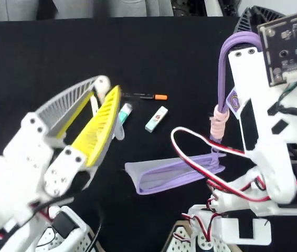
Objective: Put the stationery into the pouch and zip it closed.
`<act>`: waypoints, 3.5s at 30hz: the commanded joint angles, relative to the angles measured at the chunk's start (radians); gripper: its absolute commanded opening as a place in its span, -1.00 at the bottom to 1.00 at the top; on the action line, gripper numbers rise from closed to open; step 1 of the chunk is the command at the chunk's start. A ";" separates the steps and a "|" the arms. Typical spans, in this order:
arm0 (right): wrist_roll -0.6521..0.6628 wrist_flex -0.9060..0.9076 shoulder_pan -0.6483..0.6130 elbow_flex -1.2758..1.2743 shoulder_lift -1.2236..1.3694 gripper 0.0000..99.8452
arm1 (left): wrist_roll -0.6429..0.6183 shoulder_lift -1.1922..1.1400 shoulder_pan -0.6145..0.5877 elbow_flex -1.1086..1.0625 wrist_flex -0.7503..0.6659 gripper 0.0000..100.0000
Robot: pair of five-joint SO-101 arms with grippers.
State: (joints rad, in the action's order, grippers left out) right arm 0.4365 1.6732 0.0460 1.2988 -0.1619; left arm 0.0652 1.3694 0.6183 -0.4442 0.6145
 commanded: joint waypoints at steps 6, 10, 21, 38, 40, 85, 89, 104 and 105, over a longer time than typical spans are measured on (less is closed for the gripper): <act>-0.002 -0.074 -0.012 -0.005 0.093 -0.98 | -0.002 0.308 0.202 -0.292 -0.083 -0.94; -0.002 -0.081 -0.012 -0.005 0.108 -0.98 | 0.002 0.434 0.243 -0.377 -0.094 -0.94; -0.002 -0.061 -0.012 0.002 0.105 -0.98 | 0.032 0.456 0.246 -0.585 -0.230 -0.94; 0.000 -0.063 -0.011 0.002 0.105 -0.98 | 0.381 0.446 0.246 -0.653 -0.422 -0.94; 0.000 -0.064 -0.011 0.002 0.105 -0.98 | 0.414 0.446 0.248 -0.657 -0.422 -0.94; 0.037 -0.086 -0.005 0.002 0.153 -0.98 | 0.147 0.451 0.475 -0.677 -0.367 -0.94; 0.037 -0.086 -0.003 0.004 0.153 -0.98 | 0.199 0.453 0.472 -0.731 -0.348 -0.94; 0.038 -0.091 -0.003 0.002 0.153 -0.98 | 0.035 0.446 0.208 -0.526 0.164 -0.64; 0.038 -0.089 -0.003 0.002 0.153 -0.98 | 0.034 0.446 0.216 -0.496 0.181 -0.64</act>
State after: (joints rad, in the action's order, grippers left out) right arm 0.4672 1.6088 0.0460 1.2973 -0.0069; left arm 0.1174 1.8205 0.8286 -1.0840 0.6974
